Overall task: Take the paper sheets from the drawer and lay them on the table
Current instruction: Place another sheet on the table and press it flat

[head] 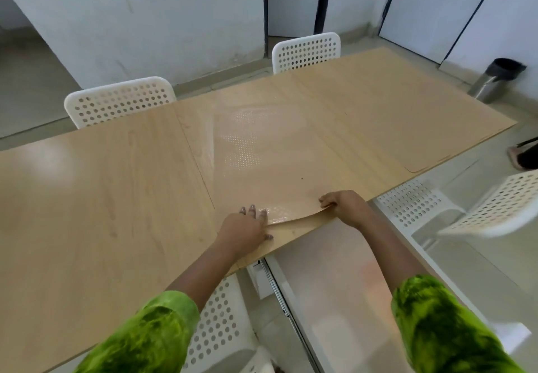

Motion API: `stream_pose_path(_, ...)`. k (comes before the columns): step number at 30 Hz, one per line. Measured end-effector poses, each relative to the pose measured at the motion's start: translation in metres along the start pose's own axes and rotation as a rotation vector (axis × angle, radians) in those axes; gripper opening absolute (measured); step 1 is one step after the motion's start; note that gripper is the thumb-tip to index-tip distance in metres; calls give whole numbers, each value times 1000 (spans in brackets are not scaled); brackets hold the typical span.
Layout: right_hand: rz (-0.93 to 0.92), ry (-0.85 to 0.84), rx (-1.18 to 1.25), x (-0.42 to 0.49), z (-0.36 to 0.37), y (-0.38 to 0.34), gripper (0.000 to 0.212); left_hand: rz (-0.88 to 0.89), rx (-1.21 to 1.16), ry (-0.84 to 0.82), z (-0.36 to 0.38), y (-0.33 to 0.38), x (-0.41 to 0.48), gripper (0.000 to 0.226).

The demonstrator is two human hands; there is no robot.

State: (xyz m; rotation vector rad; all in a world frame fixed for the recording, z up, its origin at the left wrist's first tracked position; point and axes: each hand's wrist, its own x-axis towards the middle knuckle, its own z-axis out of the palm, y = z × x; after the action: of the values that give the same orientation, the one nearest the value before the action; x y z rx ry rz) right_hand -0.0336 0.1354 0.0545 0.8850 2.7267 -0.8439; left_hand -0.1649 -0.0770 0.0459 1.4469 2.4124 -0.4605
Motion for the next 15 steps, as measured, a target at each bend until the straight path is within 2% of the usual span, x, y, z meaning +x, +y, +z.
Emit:
stream_pose_path(5, 27, 6, 41, 6, -5, 3, 40, 40, 103, 182, 0, 5, 16, 43)
stream_pose_path(9, -17, -98, -114, 2, -2, -13, 24, 87, 132, 187, -5, -1, 14, 38)
stream_pose_path(15, -109, -119, -132, -2, 19, -37, 36, 178, 193, 156, -3, -7, 13, 28)
